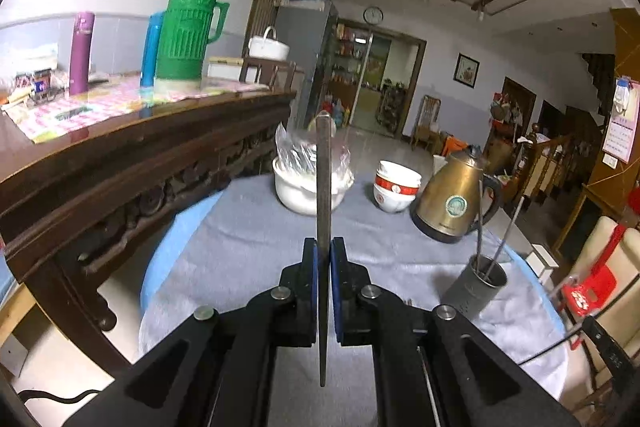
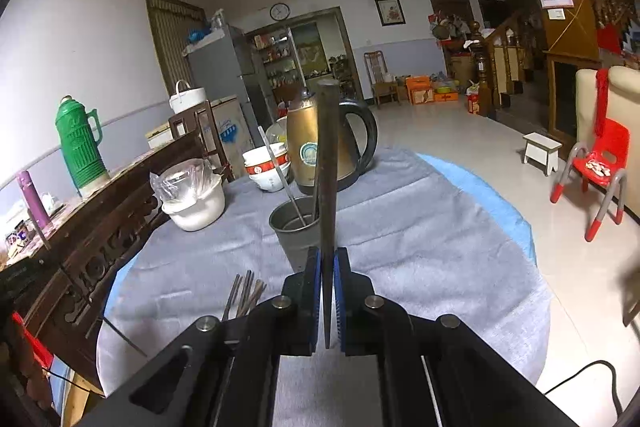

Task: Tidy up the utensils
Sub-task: 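Lift the held chopsticks upright with both tools toward the grey cup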

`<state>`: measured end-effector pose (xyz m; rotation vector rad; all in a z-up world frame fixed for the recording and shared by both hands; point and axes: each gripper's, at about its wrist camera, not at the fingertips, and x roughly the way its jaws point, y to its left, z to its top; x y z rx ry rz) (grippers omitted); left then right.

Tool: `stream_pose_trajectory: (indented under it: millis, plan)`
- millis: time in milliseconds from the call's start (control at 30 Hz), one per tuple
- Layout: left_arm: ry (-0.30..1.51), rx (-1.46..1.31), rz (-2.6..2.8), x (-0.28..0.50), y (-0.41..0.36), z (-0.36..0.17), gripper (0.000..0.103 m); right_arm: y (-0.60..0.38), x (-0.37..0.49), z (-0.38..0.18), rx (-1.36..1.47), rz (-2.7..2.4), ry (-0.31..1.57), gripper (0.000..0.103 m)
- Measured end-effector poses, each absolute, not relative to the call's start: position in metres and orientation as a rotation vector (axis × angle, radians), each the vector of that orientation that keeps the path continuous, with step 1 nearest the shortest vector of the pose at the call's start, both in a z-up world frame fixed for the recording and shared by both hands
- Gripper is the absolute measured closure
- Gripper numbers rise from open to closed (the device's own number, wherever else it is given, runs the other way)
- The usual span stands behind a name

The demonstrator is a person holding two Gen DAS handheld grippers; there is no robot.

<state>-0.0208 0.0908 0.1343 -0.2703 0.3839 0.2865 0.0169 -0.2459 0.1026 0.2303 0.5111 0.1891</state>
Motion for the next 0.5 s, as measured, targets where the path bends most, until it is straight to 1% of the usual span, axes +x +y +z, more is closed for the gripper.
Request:
stream_pose_trajectory:
  millis: [133,300,500]
  plan:
    - [0.365,-0.217,0.317,-0.01,0.083,0.121,0.097,-0.243,0.016,0.096,0.225,0.192,0.524,0.096]
    - [0.398,-0.186,0.324,-0.011,0.077,0.097,0.097,-0.24,0.015,0.093,0.215,0.199,0.535,0.096]
    - [0.403,-0.201,0.317,-0.033,0.08,0.098,0.097,-0.239,0.011,0.092,0.211,0.206,0.542,0.096]
